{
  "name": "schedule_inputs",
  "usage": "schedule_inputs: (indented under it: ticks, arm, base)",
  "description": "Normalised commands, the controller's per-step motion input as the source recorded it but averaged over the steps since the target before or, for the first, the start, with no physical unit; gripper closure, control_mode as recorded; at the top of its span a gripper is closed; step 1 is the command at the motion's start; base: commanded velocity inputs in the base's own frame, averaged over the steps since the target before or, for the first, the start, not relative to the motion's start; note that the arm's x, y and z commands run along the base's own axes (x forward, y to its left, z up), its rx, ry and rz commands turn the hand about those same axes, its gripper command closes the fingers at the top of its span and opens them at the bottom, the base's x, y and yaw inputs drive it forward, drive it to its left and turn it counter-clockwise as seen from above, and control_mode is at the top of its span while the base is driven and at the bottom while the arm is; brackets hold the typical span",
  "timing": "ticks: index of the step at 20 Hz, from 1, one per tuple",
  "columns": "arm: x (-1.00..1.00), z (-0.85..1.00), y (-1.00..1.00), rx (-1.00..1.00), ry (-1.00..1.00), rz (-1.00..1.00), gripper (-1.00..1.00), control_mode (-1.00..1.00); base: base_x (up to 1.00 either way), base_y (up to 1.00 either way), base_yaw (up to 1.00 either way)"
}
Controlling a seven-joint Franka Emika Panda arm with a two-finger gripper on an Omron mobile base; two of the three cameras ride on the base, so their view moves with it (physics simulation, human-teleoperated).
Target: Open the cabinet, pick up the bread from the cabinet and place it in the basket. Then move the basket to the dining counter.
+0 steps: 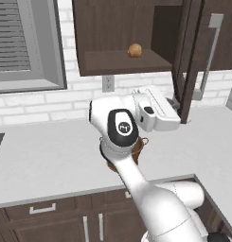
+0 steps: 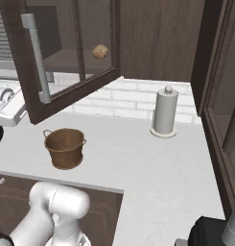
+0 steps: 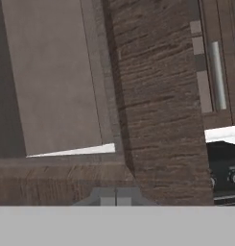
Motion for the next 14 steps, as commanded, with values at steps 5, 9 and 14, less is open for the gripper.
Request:
schedule_inputs:
  ticks: [5, 9, 14]
  arm:
    - [-0.35, -0.07, -0.92, 0.00, 0.00, 0.03, 1.00, -1.00]
    - [-0.03, 0.00, -0.57, 0.00, 0.00, 0.11, 1.00, -1.00]
    - [0.06, 0.00, -0.41, 0.01, 0.00, 0.09, 1.00, -1.00]
  base:
    - [0.00, 0.00, 0.00]
    - [0.00, 0.00, 0.00]
    - [0.00, 0.00, 0.00]
